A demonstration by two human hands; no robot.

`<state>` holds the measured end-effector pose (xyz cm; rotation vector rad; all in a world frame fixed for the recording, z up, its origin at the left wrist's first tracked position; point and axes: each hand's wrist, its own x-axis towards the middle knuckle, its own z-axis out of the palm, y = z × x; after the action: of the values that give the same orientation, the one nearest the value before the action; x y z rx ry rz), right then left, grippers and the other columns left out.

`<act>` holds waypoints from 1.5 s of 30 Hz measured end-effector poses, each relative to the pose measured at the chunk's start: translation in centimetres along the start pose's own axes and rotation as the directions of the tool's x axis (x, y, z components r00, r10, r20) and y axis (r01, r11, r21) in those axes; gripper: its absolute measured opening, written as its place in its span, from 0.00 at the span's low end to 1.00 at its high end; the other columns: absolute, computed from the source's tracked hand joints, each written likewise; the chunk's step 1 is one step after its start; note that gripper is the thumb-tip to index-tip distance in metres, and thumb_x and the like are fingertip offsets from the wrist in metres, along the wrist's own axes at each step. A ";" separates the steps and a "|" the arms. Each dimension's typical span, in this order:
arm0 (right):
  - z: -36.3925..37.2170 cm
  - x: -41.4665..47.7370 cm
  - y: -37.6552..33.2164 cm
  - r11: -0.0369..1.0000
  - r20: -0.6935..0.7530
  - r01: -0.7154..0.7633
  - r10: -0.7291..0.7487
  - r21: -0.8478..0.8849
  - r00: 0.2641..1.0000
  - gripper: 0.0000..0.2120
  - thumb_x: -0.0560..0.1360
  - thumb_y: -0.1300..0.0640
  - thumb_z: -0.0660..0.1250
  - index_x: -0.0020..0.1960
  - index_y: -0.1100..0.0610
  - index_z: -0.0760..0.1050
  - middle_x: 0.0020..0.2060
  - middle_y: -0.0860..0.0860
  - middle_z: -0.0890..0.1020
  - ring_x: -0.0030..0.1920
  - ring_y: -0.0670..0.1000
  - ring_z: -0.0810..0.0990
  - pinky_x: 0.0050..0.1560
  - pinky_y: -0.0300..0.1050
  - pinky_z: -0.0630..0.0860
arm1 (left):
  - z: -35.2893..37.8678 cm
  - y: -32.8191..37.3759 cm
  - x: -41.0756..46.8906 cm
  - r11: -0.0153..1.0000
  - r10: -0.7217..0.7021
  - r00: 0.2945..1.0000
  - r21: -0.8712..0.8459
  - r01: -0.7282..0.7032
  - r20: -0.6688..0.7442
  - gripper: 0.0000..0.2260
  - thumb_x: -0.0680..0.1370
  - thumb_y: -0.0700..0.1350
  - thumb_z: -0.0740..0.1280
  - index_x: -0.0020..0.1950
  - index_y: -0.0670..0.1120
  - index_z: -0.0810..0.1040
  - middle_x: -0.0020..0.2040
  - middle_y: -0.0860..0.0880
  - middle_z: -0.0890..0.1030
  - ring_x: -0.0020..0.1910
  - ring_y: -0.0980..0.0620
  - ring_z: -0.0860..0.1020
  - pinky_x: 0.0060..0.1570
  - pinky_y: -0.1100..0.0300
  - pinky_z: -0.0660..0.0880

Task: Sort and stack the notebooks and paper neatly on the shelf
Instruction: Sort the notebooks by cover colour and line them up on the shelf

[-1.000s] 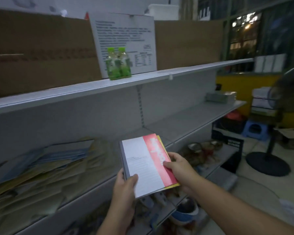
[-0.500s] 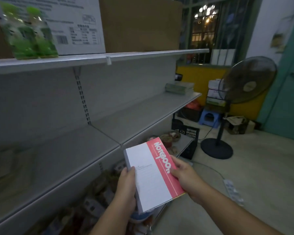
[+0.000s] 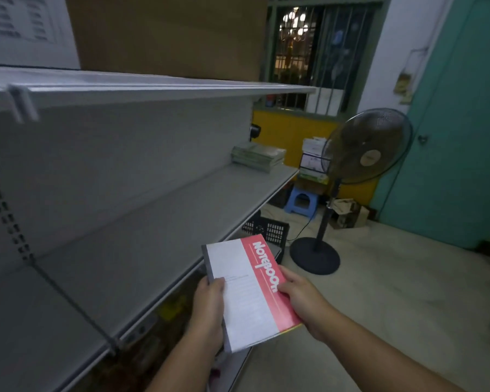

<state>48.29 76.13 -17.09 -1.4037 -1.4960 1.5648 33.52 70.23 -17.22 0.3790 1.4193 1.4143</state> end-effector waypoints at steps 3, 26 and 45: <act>-2.0 3.3 0.7 0.998 -0.003 -0.047 0.047 -0.035 0.999 0.22 0.78 0.67 0.53 0.57 0.42 0.75 0.50 0.52 0.84 0.52 0.60 0.82 0.56 0.55 0.77 | 2.3 -0.2 2.5 0.999 -0.024 1.000 0.039 0.024 -0.003 0.11 0.81 0.48 0.59 0.63 0.49 0.67 0.50 0.45 0.79 0.47 0.43 0.80 0.50 0.48 0.77; -11.8 32.3 -10.4 0.982 0.139 0.175 -0.164 -0.073 0.977 0.14 0.75 0.72 0.59 0.52 0.59 0.79 0.37 0.55 0.84 0.35 0.54 0.81 0.31 0.39 0.74 | 15.2 8.6 24.6 0.963 0.268 0.931 0.080 -0.256 -0.247 0.11 0.75 0.33 0.62 0.50 0.41 0.83 0.40 0.48 0.84 0.41 0.48 0.81 0.40 0.61 0.76; -8.9 51.4 -15.6 0.683 0.222 0.404 -0.343 -0.608 0.913 0.09 0.76 0.58 0.62 0.49 0.54 0.81 0.43 0.51 0.84 0.42 0.50 0.82 0.47 0.47 0.79 | 18.5 12.9 38.8 0.504 0.436 0.900 0.833 -0.226 -0.020 0.52 0.63 0.58 0.73 0.78 0.52 0.45 0.77 0.50 0.52 0.75 0.48 0.55 0.72 0.57 0.58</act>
<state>37.05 129.35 -16.42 -1.2333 -2.3561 0.8835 27.34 114.63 -18.33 1.1856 2.2706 0.9938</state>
